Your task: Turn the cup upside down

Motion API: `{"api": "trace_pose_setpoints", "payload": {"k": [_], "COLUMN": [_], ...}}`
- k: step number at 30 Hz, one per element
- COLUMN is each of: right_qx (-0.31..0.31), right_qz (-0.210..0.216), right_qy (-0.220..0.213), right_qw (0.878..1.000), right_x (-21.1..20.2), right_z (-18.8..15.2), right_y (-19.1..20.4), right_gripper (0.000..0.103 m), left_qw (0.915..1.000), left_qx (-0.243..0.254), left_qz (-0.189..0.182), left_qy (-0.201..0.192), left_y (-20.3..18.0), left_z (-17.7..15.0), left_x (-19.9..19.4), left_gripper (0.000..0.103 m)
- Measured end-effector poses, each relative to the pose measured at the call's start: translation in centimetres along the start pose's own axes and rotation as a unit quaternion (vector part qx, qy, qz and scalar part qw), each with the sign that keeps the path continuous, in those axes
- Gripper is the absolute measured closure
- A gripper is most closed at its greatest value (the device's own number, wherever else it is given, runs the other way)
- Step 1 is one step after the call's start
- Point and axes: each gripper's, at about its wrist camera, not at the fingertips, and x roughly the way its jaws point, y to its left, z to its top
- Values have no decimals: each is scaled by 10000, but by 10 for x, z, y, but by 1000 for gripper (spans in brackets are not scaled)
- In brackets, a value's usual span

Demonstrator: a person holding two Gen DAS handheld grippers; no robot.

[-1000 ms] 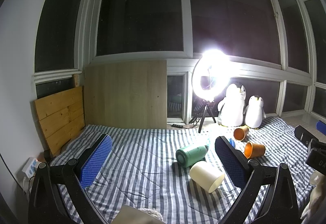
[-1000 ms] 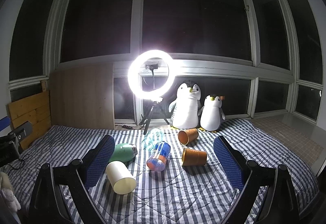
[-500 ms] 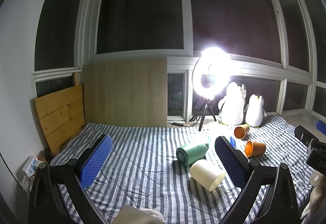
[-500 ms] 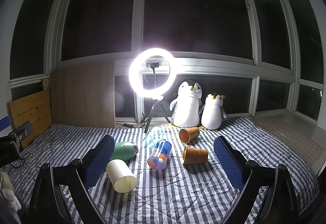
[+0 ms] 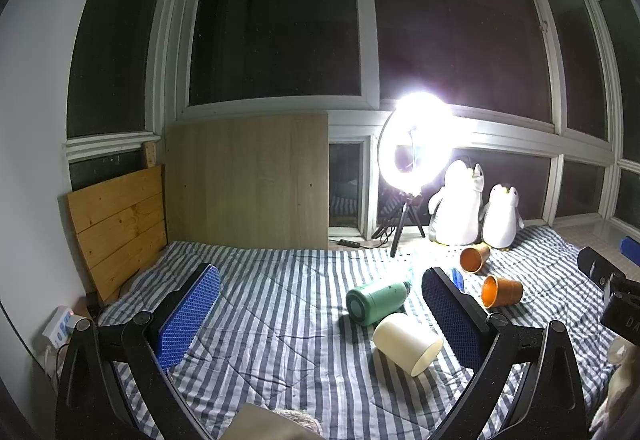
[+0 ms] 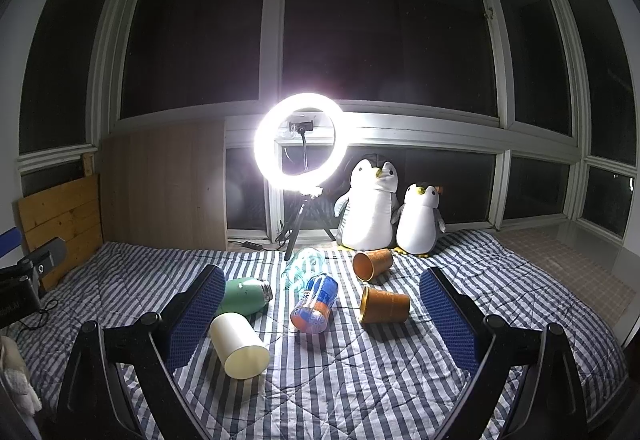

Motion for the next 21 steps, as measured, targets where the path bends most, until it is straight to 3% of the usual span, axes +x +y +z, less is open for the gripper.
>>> {"api": "trace_pose_setpoints", "payload": {"k": [21], "right_qx": [-18], "right_qz": [-3], "right_qy": [72], "right_qw": [10000], "right_x": [10], "right_z": [-7], "right_y": [-2], "right_gripper": [7], "left_qw": [9999], "left_qx": [-11], "left_qz": [3], "left_qy": [127], "left_y": [2], "left_z": [-1], "left_x": [16], "left_gripper": [1]}}
